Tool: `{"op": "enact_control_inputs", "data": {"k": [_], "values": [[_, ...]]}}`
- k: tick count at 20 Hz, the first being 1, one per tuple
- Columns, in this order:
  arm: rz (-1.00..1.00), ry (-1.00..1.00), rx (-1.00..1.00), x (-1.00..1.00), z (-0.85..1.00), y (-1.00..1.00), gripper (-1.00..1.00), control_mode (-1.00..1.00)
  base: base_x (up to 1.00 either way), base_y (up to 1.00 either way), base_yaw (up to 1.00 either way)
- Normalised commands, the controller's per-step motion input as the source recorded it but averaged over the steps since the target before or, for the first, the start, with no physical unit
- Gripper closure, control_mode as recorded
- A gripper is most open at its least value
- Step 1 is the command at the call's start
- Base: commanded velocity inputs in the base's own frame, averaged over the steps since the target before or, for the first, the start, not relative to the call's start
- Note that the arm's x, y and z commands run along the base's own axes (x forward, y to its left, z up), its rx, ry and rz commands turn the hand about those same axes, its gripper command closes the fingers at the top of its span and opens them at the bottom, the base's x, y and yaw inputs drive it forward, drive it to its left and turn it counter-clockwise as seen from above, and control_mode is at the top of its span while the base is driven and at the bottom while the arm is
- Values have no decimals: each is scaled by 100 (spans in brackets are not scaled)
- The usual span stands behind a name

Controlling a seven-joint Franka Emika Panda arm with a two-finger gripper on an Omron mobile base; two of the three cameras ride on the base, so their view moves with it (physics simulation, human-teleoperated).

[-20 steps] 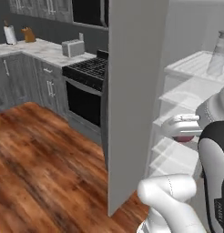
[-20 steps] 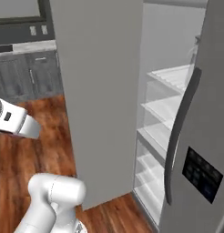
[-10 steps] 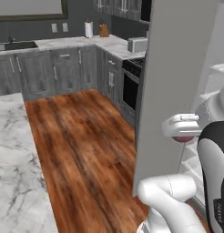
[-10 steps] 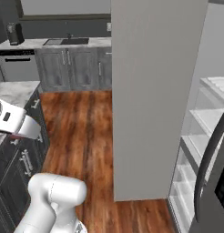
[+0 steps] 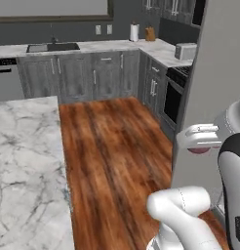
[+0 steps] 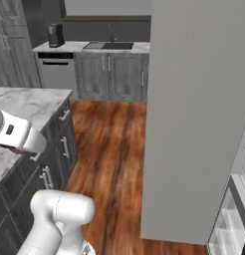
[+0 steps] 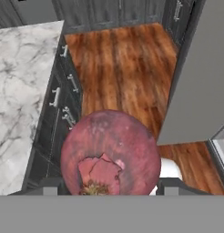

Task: Pick onion from the fridge and place it on the plate on the counter.

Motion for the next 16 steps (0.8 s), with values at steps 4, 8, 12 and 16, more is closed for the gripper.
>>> {"op": "enact_control_inputs", "data": {"k": [4, 8, 12, 16], "values": [[0, 0, 0, 0, 0, 0, 100, 100, 86, 2, 15], [0, 0, 0, 0, 0, 0, 100, 100, 100, 3, 9], [0, 0, 0, 0, 0, 0, 100, 100, 100, 0, 2], [0, 0, 0, 0, 0, 0, 100, 100, 100, 0, 0]]}}
